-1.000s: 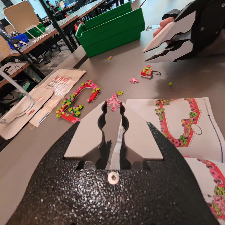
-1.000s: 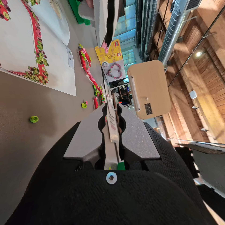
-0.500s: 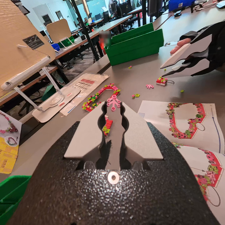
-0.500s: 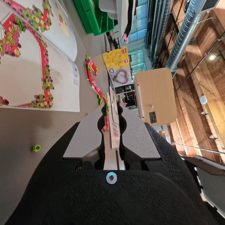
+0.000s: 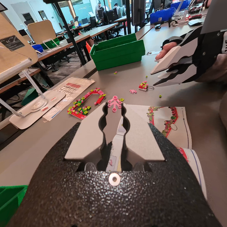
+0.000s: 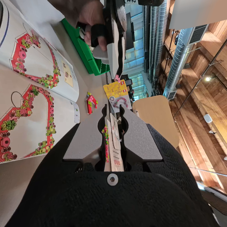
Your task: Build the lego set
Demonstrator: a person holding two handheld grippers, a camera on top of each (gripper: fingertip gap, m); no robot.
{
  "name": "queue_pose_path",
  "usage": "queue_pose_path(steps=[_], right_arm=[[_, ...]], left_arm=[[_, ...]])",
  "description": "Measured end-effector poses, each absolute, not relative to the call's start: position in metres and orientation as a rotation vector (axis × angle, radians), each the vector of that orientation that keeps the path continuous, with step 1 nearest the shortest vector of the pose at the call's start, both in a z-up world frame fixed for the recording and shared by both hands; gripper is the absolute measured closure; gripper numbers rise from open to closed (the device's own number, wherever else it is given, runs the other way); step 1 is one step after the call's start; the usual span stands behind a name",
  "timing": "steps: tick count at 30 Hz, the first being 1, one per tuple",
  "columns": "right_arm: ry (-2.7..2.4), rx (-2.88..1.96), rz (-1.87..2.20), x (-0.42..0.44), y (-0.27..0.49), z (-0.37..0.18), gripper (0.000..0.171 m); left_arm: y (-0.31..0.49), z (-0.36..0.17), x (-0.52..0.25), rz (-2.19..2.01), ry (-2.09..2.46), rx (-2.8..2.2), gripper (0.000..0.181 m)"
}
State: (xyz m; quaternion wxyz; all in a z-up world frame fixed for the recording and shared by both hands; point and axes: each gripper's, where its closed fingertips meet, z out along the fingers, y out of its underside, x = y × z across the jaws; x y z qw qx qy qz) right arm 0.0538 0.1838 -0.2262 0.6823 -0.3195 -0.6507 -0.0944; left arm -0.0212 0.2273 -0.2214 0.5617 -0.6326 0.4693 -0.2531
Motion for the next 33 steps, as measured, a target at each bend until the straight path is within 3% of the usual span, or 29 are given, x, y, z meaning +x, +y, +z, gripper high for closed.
queue_pose_path(steps=[20,29,33], right_arm=[[-1.487,-0.641,-0.237,0.029,0.172,-0.220,0.147],[-1.511,-0.544,-0.378,0.028,0.171,-0.227,0.168],[-1.498,-0.554,-0.350,0.030,0.171,-0.226,0.168]], left_arm=[[0.171,-0.225,0.030,-0.796,1.323,-1.429,0.161],[0.171,-0.235,0.039,-0.788,1.347,-1.460,0.161],[0.168,-0.233,0.040,-0.804,1.331,-1.461,0.161]])
